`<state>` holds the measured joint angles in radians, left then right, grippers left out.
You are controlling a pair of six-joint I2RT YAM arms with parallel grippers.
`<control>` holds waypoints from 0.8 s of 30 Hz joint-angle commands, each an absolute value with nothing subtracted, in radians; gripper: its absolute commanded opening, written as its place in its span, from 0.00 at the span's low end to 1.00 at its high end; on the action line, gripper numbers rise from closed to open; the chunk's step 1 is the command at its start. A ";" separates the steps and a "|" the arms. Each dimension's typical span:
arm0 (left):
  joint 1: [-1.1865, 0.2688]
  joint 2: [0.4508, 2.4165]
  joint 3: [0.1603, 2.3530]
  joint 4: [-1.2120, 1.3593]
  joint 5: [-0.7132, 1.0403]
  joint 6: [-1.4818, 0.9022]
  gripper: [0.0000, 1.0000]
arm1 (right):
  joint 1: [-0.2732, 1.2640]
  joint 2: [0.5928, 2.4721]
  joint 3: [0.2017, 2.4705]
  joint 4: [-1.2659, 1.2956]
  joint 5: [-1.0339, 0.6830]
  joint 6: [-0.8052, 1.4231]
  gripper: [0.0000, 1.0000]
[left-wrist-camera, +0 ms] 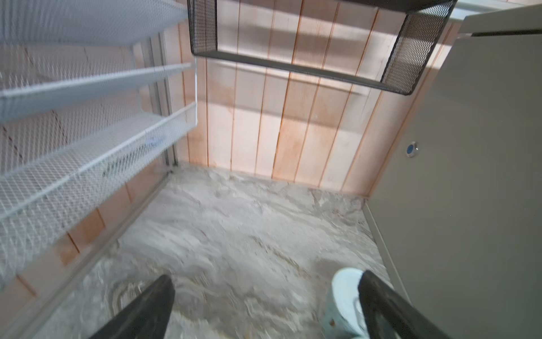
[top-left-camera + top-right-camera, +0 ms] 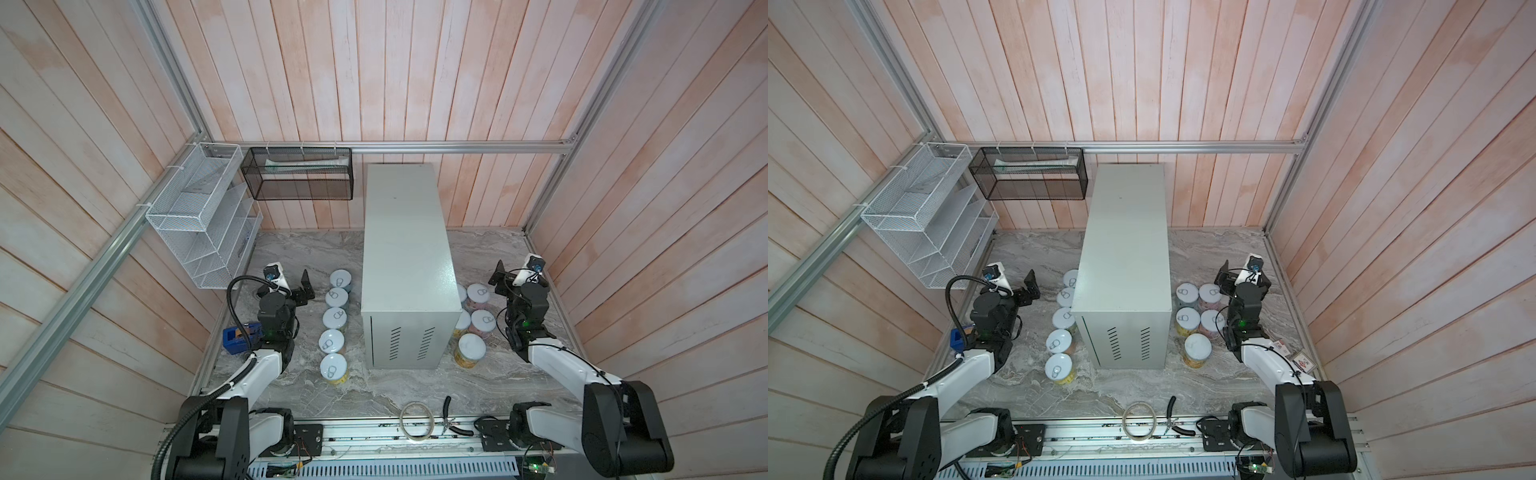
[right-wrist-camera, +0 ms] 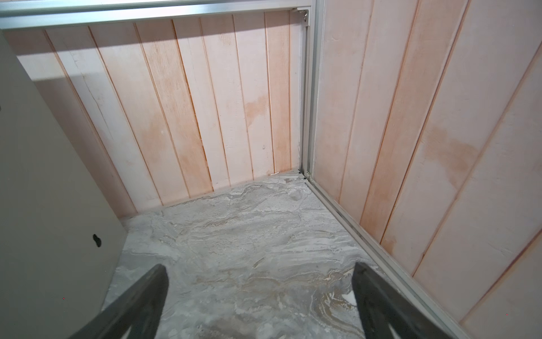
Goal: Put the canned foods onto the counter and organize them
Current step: 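Reach the left gripper down to the nearest can and grasp it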
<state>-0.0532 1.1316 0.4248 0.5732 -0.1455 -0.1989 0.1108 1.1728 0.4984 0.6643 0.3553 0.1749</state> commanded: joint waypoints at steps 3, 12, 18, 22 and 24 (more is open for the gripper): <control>-0.070 0.989 0.483 0.070 -0.116 -0.415 1.00 | 0.169 1.092 0.586 0.258 0.437 0.296 0.98; -0.134 0.704 0.562 -0.438 0.005 -0.584 1.00 | 0.220 0.946 0.733 -0.142 0.366 0.387 0.98; -0.360 0.684 0.612 -0.660 -0.112 -0.736 1.00 | 0.243 0.926 0.798 -0.298 0.320 0.404 0.97; -0.521 0.684 0.617 -0.734 -0.213 -0.868 1.00 | 0.258 0.907 0.777 -0.320 0.281 0.430 0.96; -0.590 0.689 0.613 -0.758 -0.258 -0.913 1.00 | 0.263 0.913 0.767 -0.322 0.277 0.433 0.96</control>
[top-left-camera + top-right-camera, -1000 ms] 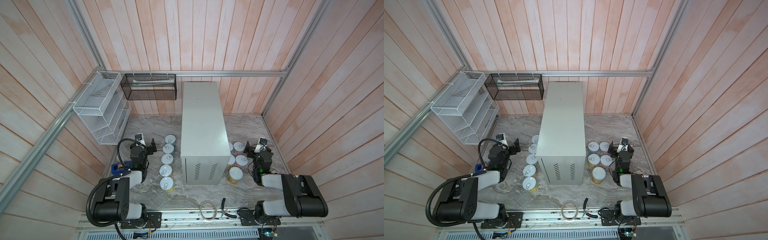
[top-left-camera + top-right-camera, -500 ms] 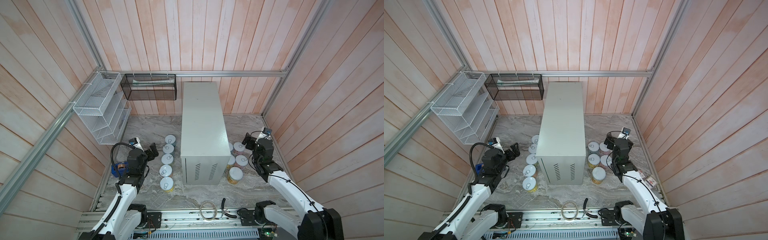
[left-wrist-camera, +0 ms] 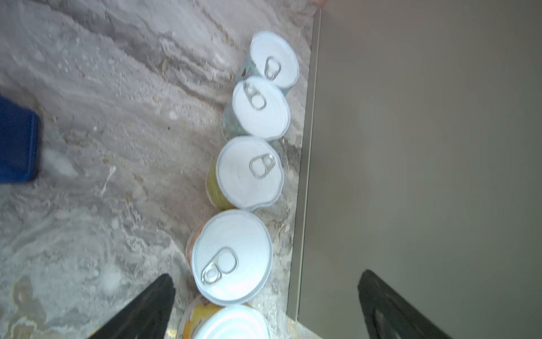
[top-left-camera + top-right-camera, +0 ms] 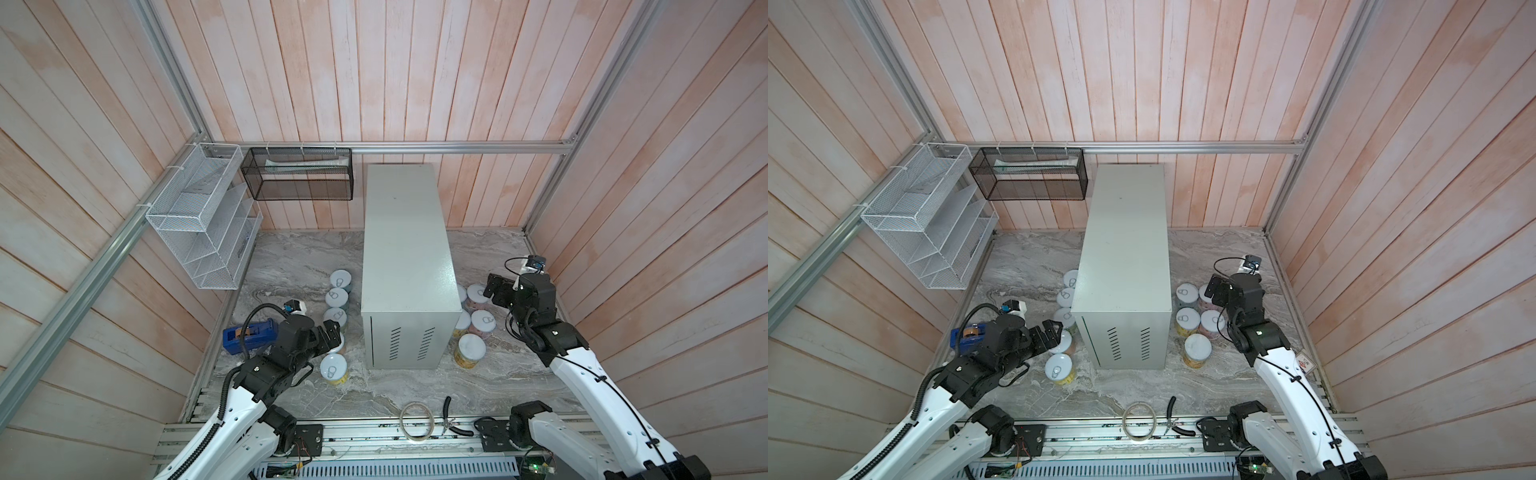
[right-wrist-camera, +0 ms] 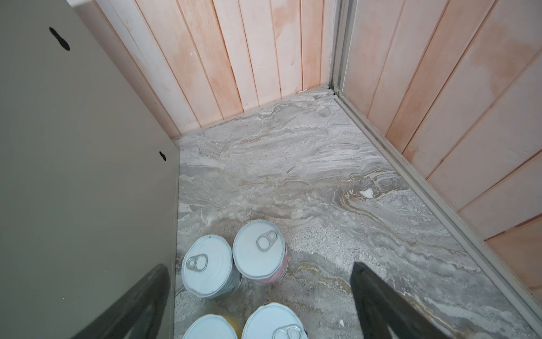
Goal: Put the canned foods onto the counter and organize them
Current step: 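Reach the left gripper down to the nearest can and grasp it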
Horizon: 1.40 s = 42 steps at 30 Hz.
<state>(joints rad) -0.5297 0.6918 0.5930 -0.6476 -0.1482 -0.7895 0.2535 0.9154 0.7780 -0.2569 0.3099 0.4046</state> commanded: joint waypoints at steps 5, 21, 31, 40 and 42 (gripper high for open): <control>-0.723 0.694 0.608 -0.810 -0.321 -0.978 1.00 | 0.265 0.909 0.756 -0.327 0.293 0.416 0.96; -0.933 0.834 0.512 -0.789 -0.419 -1.147 1.00 | 0.265 0.951 0.756 -0.293 0.231 0.406 0.98; -0.938 0.877 0.418 -0.623 -0.450 -1.123 0.99 | 0.265 0.969 0.743 -0.278 0.216 0.411 0.98; -0.940 1.026 0.424 -0.548 -0.476 -1.095 0.97 | 0.265 0.973 0.722 -0.259 0.200 0.422 0.97; -0.941 1.051 0.421 -0.540 -0.474 -1.097 0.95 | 0.265 0.973 0.717 -0.255 0.198 0.421 0.97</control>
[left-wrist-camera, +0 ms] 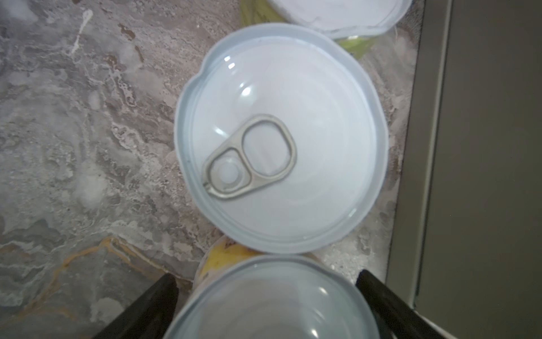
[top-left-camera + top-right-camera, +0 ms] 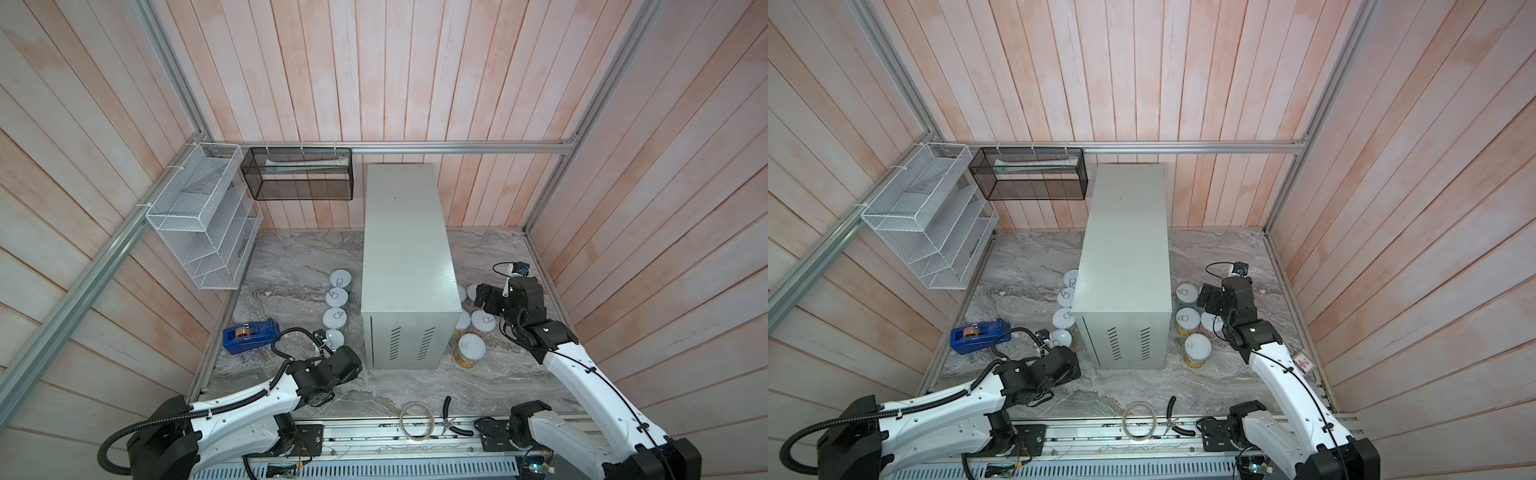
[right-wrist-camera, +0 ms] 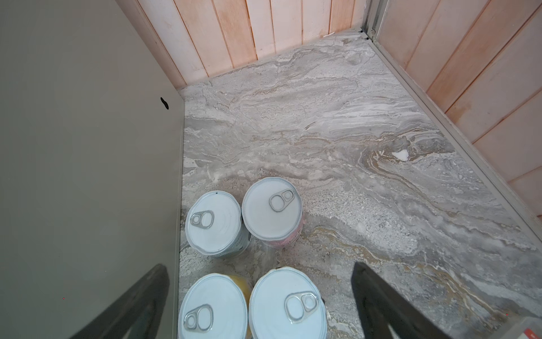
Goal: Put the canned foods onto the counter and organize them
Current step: 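Reach the left gripper down to the nearest can and grasp it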
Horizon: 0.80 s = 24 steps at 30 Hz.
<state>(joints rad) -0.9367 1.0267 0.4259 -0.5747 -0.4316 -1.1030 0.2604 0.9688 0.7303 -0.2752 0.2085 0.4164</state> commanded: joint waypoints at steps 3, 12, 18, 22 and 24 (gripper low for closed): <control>-0.946 1.080 0.416 -0.541 -0.476 -1.108 0.94 | 0.265 0.970 0.712 -0.251 0.195 0.422 0.97; -0.946 1.121 0.396 -0.539 -0.487 -1.141 0.85 | 0.265 0.966 0.687 -0.233 0.192 0.426 0.96; -0.982 1.165 0.418 -0.548 -0.489 -1.133 0.66 | 0.265 0.965 0.681 -0.227 0.193 0.427 0.96; -0.985 1.176 0.446 -0.573 -0.491 -1.117 0.14 | 0.265 0.964 0.678 -0.221 0.193 0.428 0.96; -0.985 1.166 0.459 -0.595 -0.491 -1.114 0.00 | 0.265 0.962 0.676 -0.214 0.191 0.428 0.96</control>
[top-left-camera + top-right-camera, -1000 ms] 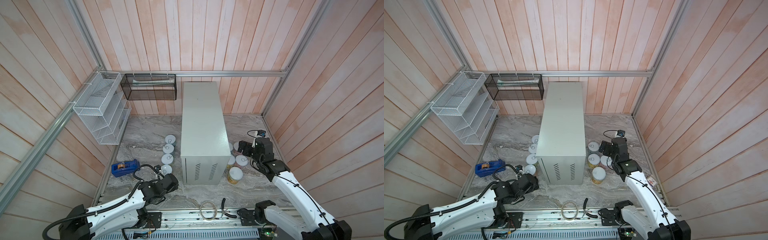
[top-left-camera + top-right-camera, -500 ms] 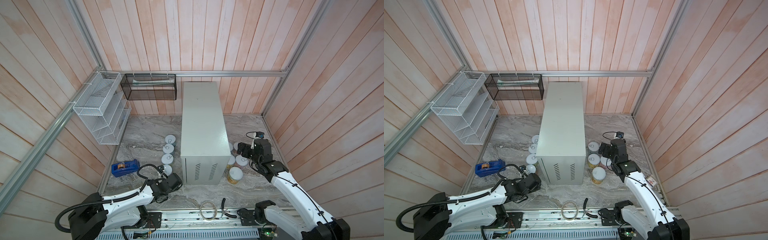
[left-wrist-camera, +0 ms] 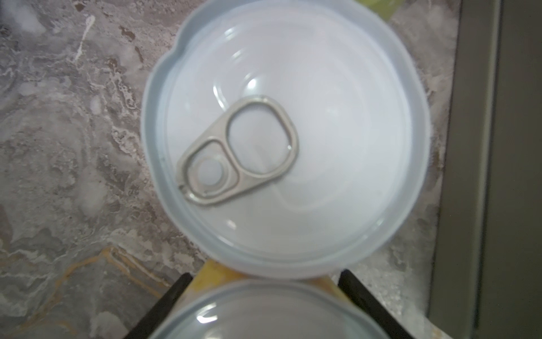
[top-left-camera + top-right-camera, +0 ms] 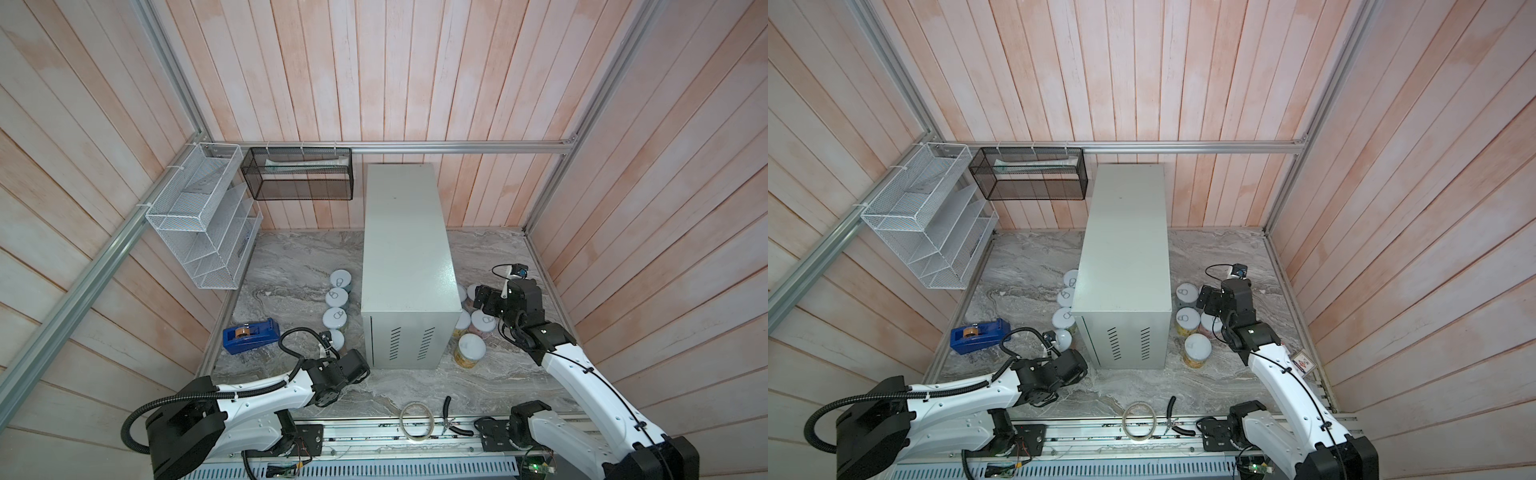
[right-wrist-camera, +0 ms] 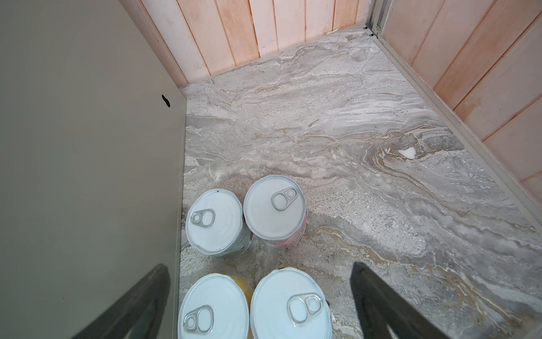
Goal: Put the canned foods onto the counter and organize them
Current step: 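Reach the left gripper down to the nearest can and grasp it, then lift the yellow can above the cabinet with left gripper while right arm rises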
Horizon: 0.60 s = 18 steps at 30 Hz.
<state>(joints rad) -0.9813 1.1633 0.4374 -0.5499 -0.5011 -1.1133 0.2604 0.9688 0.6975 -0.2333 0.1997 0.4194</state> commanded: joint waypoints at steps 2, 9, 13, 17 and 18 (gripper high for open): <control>-0.985 1.145 0.493 -0.647 -0.492 -1.108 0.00 | 0.265 0.962 0.677 -0.215 0.188 0.430 0.96; -0.985 0.993 0.712 -0.958 -0.512 -1.084 0.00 | 0.265 0.953 0.677 -0.223 0.181 0.426 0.96; -0.969 0.897 0.806 -1.032 -0.507 -1.046 0.00 | 0.265 0.946 0.676 -0.220 0.181 0.434 0.96; -0.811 0.860 0.954 -1.063 -0.436 -0.948 0.00 | 0.266 0.940 0.687 -0.228 0.177 0.437 0.96; -0.792 0.863 1.004 -1.077 -0.446 -0.923 0.00 | 0.265 0.942 0.689 -0.229 0.173 0.436 0.96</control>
<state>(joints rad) -0.8459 0.8787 0.8928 -1.0218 -0.4351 -1.0115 0.2604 0.9550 0.6868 -0.2279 0.1829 0.4217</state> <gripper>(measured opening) 0.752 0.958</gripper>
